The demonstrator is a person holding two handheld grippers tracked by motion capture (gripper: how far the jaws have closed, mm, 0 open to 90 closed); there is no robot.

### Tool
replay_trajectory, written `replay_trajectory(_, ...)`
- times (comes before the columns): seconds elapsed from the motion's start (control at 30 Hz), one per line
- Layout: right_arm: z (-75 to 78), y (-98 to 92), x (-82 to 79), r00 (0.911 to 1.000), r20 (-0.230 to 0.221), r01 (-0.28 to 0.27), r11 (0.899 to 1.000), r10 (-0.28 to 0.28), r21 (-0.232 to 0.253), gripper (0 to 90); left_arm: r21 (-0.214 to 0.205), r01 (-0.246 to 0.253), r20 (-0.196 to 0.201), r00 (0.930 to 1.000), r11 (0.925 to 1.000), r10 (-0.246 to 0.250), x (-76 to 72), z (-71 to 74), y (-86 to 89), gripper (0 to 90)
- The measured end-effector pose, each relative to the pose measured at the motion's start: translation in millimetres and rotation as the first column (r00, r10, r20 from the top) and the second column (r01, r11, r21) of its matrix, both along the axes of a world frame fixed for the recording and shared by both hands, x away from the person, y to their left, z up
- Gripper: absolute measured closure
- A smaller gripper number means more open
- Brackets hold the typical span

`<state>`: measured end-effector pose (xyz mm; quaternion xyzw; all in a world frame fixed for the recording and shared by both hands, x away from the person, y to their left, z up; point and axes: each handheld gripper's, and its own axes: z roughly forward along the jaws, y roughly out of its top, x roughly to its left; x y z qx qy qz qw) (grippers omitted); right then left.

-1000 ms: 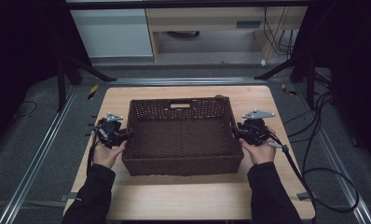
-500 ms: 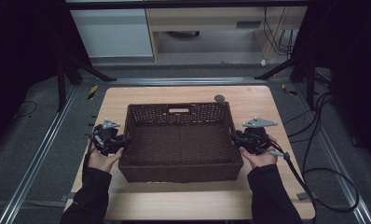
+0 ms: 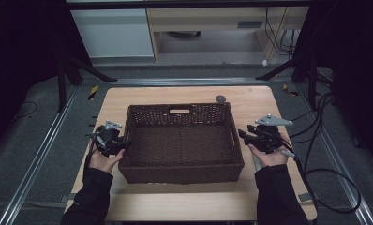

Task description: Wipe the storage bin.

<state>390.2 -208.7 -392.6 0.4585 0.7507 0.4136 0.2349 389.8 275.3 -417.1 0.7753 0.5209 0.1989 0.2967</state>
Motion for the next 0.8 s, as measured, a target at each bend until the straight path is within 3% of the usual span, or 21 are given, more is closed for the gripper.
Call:
replay_trajectory(0.13, 2.0, -12.3, -1.1, 0.9994, 0.011, 0.034, 0.999, -0.034, 0.012, 53.3, -0.018, 0.002, 0.0, 1.0, 0.9998, -0.002, 1.9, -0.7, 4.6, 66.6)
replay_trajectory(0.37, -8.3, -29.8, -0.7, 0.996, -0.023, 0.086, 0.996, -0.086, -0.006, 50.6, -0.046, 0.003, -0.002, 1.0, 0.9989, -0.004, 4.5, -1.4, 11.4, 67.1)
replay_trajectory(0.6, -18.4, -40.6, -6.4, 0.9923, -0.047, 0.113, 0.993, -0.114, -0.027, 48.9, -0.02, -0.004, -0.005, 1.0, 0.9998, 0.003, 4.1, 0.1, 13.2, 68.0)
replay_trajectory(0.8, -34.4, -57.1, -17.0, 0.9857, -0.083, 0.143, 0.989, -0.146, -0.042, 48.1, -0.025, -0.014, -0.018, 0.9998, 0.9996, 0.013, 4.2, 0.7, 17.7, 68.8)
